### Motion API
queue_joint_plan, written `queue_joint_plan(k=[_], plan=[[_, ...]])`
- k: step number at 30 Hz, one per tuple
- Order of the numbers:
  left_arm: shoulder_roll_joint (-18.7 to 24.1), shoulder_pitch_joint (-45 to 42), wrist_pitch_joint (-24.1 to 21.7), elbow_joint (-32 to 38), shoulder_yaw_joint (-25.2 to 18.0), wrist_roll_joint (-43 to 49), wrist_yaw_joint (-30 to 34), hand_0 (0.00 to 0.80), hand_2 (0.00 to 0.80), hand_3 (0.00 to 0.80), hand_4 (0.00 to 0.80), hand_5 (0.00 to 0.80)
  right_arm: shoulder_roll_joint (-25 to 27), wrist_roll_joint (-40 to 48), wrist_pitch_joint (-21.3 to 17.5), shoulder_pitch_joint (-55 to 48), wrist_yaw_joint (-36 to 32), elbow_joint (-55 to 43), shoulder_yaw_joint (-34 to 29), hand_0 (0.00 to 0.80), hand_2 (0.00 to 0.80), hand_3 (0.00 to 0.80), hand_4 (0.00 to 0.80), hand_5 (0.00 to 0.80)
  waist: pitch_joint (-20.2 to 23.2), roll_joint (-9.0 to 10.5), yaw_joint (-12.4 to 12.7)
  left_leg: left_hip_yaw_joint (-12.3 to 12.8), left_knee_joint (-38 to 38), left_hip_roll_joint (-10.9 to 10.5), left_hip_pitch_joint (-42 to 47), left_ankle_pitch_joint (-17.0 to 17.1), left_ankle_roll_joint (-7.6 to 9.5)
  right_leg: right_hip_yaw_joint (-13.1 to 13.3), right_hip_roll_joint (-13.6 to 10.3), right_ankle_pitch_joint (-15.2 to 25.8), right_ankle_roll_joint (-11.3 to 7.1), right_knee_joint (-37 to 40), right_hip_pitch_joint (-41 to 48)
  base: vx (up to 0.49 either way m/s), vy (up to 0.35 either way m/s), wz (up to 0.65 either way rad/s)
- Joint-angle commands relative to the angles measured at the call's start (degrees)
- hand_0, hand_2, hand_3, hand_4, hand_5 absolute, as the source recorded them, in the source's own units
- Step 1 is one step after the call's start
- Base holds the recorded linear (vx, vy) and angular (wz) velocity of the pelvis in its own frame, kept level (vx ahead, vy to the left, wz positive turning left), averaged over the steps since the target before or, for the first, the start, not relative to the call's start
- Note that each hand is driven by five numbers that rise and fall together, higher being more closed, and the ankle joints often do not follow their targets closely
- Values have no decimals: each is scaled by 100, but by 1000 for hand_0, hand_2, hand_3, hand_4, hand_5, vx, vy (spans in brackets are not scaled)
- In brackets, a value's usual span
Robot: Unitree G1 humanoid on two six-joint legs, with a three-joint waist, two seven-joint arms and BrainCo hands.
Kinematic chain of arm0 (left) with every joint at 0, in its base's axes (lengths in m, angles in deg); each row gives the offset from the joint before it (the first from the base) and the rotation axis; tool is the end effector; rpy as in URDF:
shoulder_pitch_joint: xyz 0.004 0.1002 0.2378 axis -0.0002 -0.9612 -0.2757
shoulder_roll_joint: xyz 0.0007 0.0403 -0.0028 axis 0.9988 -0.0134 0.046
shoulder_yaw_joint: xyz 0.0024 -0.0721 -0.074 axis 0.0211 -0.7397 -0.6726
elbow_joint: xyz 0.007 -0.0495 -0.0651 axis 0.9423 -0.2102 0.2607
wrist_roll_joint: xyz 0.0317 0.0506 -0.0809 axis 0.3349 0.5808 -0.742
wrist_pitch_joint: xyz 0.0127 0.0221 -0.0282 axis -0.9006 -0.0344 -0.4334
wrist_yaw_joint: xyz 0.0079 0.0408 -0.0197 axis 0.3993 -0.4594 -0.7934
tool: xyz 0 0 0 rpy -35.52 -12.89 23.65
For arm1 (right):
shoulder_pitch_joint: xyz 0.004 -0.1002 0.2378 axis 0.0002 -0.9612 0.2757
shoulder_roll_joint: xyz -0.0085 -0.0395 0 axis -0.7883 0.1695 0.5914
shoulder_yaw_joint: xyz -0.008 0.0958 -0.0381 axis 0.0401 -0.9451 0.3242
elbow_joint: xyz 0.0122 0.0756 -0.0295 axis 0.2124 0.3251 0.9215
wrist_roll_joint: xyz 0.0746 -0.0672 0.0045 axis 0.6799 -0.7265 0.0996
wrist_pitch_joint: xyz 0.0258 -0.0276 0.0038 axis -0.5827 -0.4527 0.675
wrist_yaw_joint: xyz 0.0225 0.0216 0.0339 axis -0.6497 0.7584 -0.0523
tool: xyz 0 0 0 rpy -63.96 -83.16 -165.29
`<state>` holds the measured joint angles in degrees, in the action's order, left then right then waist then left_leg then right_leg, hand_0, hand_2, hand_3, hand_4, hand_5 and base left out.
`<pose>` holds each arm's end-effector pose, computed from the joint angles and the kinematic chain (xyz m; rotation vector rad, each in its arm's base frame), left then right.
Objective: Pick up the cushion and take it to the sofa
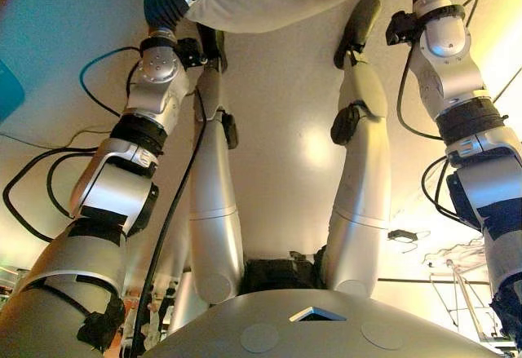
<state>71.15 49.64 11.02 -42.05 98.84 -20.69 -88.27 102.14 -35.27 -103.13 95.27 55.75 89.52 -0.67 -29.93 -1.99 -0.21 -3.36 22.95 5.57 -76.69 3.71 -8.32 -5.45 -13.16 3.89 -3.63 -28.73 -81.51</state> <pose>0.3480 0.1588 0.1514 -0.0362 -0.2527 0.1736 0.3496 -0.1843 0.2078 -0.1385 -0.4606 0.0648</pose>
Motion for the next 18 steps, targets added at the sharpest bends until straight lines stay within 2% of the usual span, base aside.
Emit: queue_joint_plan(k=[1, 2, 3, 4, 5, 6, 7, 8, 11, 18], plan=[[-342, -183, -430, 654, 122, 244, 1, 0, 0, 0, 0, 0, -348, 274, -205, 329, -714, -612, 215, 0, 0, 0, 0, 0, 14, -47, 162, -281, 112, 102, -504, 29, -6, 364, -283, -40, -731, 92, -58, -22, 32, 6], [-388, -156, -451, 763, 123, 174, 102, 0, 0, 0, 0, 0, -399, 290, -123, 353, -894, -717, 232, 0, 0, 0, 0, 0, 14, -54, 162, -281, 94, 100, -501, 36, -3, 367, -284, -42, -733, 98, -64, -20, 42, 4], [-422, -143, -490, 888, 106, 98, 287, 552, 552, 552, 552, 552, -429, 340, -38, 362, -1128, -834, 250, 0, 0, 0, 0, 0, 14, -64, 163, -272, 67, 96, -482, 47, -5, 365, -288, -43, -737, 131, -43, -13, 33, 1], [-453, -142, -485, 993, 92, 58, 461, 800, 800, 800, 800, 800, -445, 336, 20, 353, -1336, -929, 262, 0, 0, 0, 0, 0, 14, -74, 161, -263, 37, 92, -448, 58, -8, 362, -291, -40, -742, 174, -4, 0, 0, 0], [-474, -147, -496, 1063, 93, 25, 566, 800, 800, 800, 800, 800, -448, 283, 16, 341, -1453, -1004, 274, 0, 0, 0, 0, 0, 14, -81, 159, -259, 20, 88, -423, 69, -9, 361, -294, -31, -745, 205, 26, 0, 0, 0], [-507, -179, -587, 1171, 101, -46, 725, 800, 800, 800, 800, 800, -432, 284, 34, 315, -1609, -1134, 312, 216, 216, 216, 216, 216, 14, -84, 156, -265, -1, 74, -386, 92, -6, 359, -298, 1, -749, 248, 67, 0, 0, 0], [-544, -243, -673, 1277, 92, -132, 856, 800, 800, 800, 800, 800, -420, 258, 58, 285, -1720, -1248, 328, 593, 593, 593, 593, 593, 14, -87, 159, -271, -27, 65, -339, 109, 0, 353, -305, 22, -755, 283, 114, 0, 0, 0], [-567, -301, -730, 1391, 81, -232, 956, 800, 800, 800, 800, 800, -409, 192, 66, 246, -1795, -1342, 335, 800, 800, 800, 800, 800, 14, -93, 164, -275, -52, 57, -294, 129, 7, 351, -312, 39, -762, 307, 157, 0, 0, 0], [-645, -484, -910, 1719, 47, -435, 1182, 800, 800, 800, 800, 800, -365, 44, 52, 160, -1918, -1501, 334, 800, 800, 800, 800, 800, 14, -96, 185, -287, -133, 24, -123, 182, 16, 323, -351, 118, -790, 411, 318, -16, -43, 1], [-767, -1047, -1164, 2601, 133, 362, 917, 800, 800, 800, 800, 800, -307, -103, -221, -330, -1739, -1840, 195, 800, 800, 800, 800, 800, 14, -51, 218, -268, -371, -10, 590, 215, 9, 132, -413, 260, -800, 710, 978, -18, -62, 5]])
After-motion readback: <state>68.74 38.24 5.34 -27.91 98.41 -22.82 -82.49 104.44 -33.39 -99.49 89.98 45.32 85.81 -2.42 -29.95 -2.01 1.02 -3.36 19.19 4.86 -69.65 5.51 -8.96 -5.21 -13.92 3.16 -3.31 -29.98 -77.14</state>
